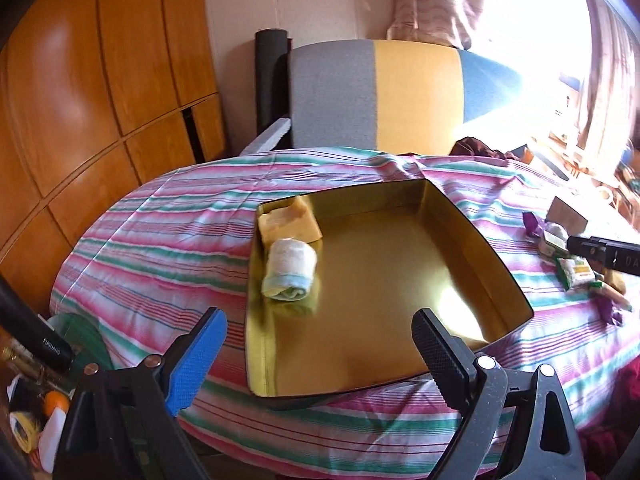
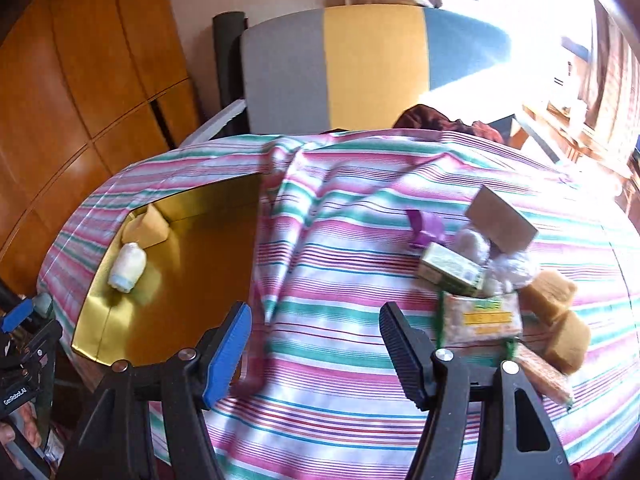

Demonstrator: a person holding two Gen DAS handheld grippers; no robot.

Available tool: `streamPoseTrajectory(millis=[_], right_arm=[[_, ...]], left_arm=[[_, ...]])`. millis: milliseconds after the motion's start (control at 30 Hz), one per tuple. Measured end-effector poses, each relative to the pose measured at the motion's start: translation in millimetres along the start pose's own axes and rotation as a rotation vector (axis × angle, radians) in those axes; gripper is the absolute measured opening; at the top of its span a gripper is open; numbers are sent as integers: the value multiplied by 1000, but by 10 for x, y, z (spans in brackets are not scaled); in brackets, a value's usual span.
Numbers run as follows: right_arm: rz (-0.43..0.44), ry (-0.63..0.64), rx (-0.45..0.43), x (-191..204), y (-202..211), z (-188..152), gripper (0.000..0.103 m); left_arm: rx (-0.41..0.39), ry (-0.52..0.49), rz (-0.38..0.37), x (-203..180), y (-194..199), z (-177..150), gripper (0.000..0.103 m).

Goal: Organize objects
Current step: 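Move both tools back over the pile of items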

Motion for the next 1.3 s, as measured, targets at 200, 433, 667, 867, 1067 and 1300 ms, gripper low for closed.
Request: streamPoseTrajectory(millis=[200, 433, 667, 867, 1067, 1300], right_arm=[[-120, -176, -47, -955, 271, 49, 68], [-260, -480, -141, -2088, 622, -109, 72], [-220, -785, -171, -2768, 654, -389, 72], [-159, -835, -132, -2827, 579, -455, 72], [-123, -801, -120, -2736, 539, -427, 72], [-74, -790, -100, -2700, 469, -395, 72]], left_arm=[[-7, -92, -84, -415, -68, 135, 94], [-9, -229, -233, -1087, -166, 328, 94], [32, -330, -382, -1826, -306, 426, 88], [85, -412, -453, -2365, -480, 449, 82], [116, -469, -503, -2733, -722, 663, 66], [191, -417, -557, -3013, -1055, 1202, 67]])
Point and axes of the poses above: each gripper's, at about its wrist camera, not at the fingertips, and y roughly against the way its jaws point, x to its left, z to its top, the point moved 1 cm from there along -y, roughly the way its jaws point, and after that the axes turned 6 degrees about -y, right-handed, at the moved point
